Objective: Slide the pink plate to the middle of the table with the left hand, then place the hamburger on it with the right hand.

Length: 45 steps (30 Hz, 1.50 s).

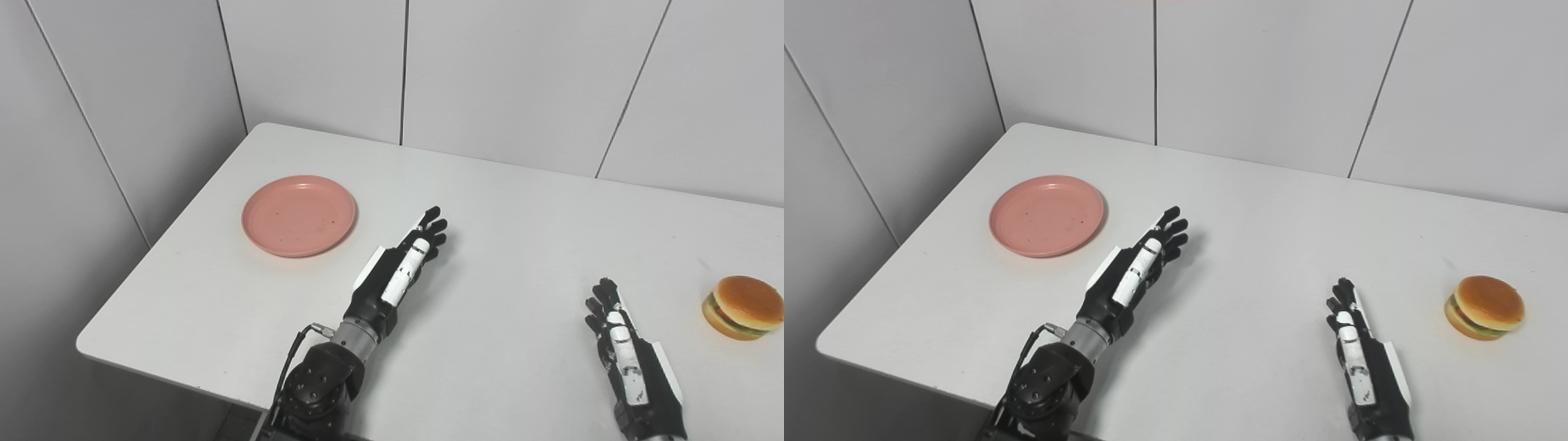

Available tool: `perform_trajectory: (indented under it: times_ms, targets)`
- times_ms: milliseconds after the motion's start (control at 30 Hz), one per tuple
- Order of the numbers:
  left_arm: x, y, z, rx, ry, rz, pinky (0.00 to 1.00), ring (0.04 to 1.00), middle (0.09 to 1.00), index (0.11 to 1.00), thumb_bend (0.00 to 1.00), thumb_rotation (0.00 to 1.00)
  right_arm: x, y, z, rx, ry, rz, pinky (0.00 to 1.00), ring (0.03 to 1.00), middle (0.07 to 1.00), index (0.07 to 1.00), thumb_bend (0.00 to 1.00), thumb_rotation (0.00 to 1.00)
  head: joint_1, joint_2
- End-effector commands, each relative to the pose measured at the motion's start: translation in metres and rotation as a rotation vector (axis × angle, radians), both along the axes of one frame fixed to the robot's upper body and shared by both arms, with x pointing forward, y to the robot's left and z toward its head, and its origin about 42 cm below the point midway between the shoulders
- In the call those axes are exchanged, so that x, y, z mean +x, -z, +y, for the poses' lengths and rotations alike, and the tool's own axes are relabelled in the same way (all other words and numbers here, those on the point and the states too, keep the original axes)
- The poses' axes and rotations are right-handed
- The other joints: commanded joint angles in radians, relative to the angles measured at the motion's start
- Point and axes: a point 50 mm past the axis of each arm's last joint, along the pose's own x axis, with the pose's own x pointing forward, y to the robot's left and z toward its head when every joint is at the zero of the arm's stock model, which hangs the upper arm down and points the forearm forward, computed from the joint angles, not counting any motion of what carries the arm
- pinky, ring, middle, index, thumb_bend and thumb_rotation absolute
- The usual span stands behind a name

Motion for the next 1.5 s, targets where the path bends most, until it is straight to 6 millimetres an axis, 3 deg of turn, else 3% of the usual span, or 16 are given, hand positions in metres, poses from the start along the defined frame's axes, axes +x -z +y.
perform_trajectory:
  times_ms: [0,300,667,1100,1233,1467]
  targets:
    - [0.01,-0.029,0.003,-0.008,-0.007,-0.092,0.94,0.937,0.949,0.938,0.41,1.0,0.005,-0.01,0.005,0.018,-0.017,-0.074,0.99,0.984,0.999,1.0,0.17,1.0,0.002,-0.003]
    - [0.032,-0.07,0.029,-0.033,-0.07,-0.197,0.93,0.911,0.924,0.911,0.45,1.0,0.006,-0.009,0.005,0.015,-0.018,-0.065,0.99,0.985,1.0,1.0,0.18,1.0,0.007,-0.013]
    - [0.062,-0.109,0.07,-0.063,-0.18,-0.295,0.92,0.911,0.923,0.913,0.4,1.0,0.004,-0.006,0.005,0.029,-0.026,-0.058,1.0,0.984,0.994,1.0,0.18,1.0,0.017,-0.026]
    - [0.107,-0.121,0.156,-0.083,-0.361,-0.28,0.88,0.886,0.892,0.874,0.4,0.99,0.001,-0.007,0.002,0.024,-0.018,-0.045,1.0,0.988,0.999,1.0,0.17,1.0,0.036,-0.038]
    - [0.114,-0.124,0.18,-0.065,-0.408,-0.27,0.88,0.88,0.888,0.868,0.4,1.0,0.001,-0.007,0.002,0.03,-0.023,-0.044,1.0,0.996,1.0,1.0,0.17,1.0,0.04,-0.04]
    - [0.115,-0.123,0.204,-0.102,-0.469,-0.238,0.85,0.845,0.852,0.853,0.37,1.0,0.001,-0.008,0.002,0.019,-0.011,-0.04,1.0,0.994,1.0,1.0,0.17,1.0,0.042,-0.038]
